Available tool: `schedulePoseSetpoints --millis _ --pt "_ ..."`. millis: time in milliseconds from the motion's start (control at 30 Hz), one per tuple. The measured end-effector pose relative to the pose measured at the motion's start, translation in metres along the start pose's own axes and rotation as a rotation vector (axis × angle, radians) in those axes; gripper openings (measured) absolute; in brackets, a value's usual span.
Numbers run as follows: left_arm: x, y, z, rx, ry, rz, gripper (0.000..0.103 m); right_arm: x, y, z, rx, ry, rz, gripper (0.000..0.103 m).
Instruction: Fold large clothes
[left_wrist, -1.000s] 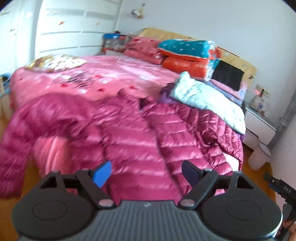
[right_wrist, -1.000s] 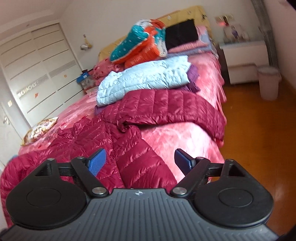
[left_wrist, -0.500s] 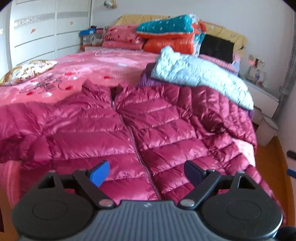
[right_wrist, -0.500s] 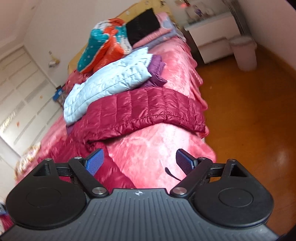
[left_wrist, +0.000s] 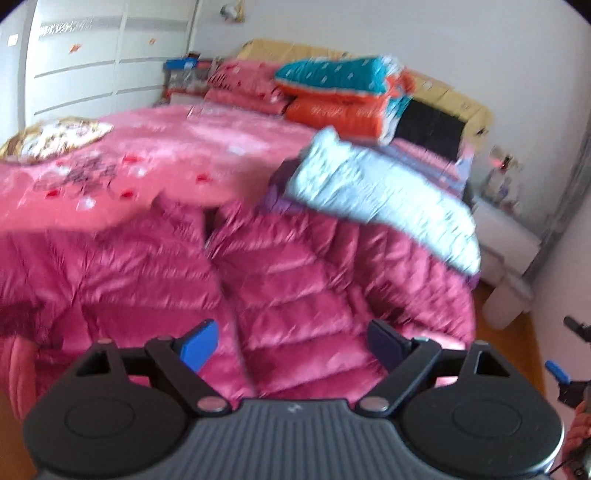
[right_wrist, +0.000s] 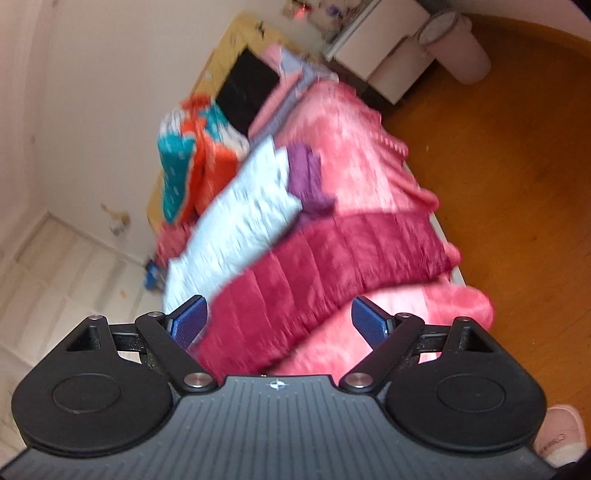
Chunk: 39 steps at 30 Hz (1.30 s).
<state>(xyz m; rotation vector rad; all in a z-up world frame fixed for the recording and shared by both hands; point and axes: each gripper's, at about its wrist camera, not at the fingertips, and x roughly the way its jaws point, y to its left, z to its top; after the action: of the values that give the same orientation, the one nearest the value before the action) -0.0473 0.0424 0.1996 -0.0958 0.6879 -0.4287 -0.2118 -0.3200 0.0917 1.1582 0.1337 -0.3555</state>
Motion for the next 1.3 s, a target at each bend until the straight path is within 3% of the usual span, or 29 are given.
schedulePoseSetpoints --millis 400,733,967,1133,1300 --pt "-0.082 -0.089 0.037 0.005 -0.081 -0.204 0.091 -0.065 0.005 0.039 0.023 -0.154 0.048 0.103" --pt "-0.105 -0.175 0.045 -0.027 -0.067 -0.383 0.091 -0.099 -0.002 0.056 0.031 -0.258 0.061 0.103" --pt "-0.114 -0.246 0.056 -0.003 -0.052 -0.483 0.091 -0.088 -0.010 0.044 0.005 -0.221 0.046 0.103" --pt "-0.131 -0.293 0.079 0.007 -0.113 -0.529 0.091 -0.079 -0.017 0.036 0.003 -0.175 0.053 0.103" --pt "-0.140 -0.314 0.108 -0.017 -0.190 -0.547 0.094 -0.082 -0.025 0.033 -0.024 -0.163 0.021 0.103"
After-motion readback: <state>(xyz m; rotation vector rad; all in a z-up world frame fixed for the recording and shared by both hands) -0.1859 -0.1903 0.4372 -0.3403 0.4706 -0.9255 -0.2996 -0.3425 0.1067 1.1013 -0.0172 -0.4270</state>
